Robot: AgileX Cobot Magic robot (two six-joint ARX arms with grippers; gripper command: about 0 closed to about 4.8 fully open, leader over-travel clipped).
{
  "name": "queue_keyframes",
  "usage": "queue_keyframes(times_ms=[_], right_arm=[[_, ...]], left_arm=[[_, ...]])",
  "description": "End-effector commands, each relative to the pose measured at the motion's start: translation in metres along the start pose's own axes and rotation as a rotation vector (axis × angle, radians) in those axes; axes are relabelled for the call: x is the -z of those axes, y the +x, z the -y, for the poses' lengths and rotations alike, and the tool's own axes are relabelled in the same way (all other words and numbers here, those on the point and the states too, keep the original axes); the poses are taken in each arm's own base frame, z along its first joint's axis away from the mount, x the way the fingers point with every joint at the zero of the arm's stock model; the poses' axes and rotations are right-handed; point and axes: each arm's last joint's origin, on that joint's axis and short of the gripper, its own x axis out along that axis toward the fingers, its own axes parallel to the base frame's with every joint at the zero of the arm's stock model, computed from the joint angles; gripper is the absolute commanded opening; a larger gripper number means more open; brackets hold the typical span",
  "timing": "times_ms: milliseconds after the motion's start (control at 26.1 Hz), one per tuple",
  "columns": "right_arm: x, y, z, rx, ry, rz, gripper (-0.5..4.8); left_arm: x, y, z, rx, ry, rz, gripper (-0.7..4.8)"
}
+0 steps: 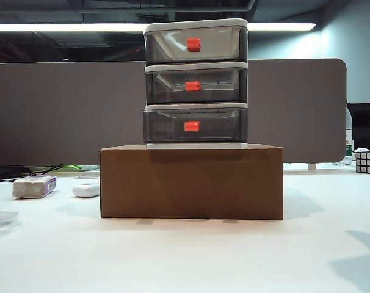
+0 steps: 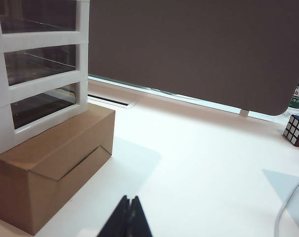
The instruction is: Open the third layer of the drawer on the table, pick up the transparent tape on the table and put it in, and finally close the drawer.
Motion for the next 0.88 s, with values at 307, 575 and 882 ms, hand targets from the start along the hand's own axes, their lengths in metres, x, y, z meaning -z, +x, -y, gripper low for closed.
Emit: queue_keyframes(times_ms=[307,575,882], right_arm=[[0.001,0.000,0.000,0.003,0.001,0.009,-0.05],[-0.001,-0.001,-0.007,-0.237,0.333,0.013,-0.05],[-0.002,-0.004,-0.015,-0.535,0.483,-0.039,-0.06]], left_arm=[[-0.004,0.000,0.000,0.001,0.006,0.019,-0.05],[-0.007,-0.001,0.012,0.314,-0.303,-0.002,-0.06],[-0.003,-0.001,0.035,0.435,-0.517,-0.103,-0.05]])
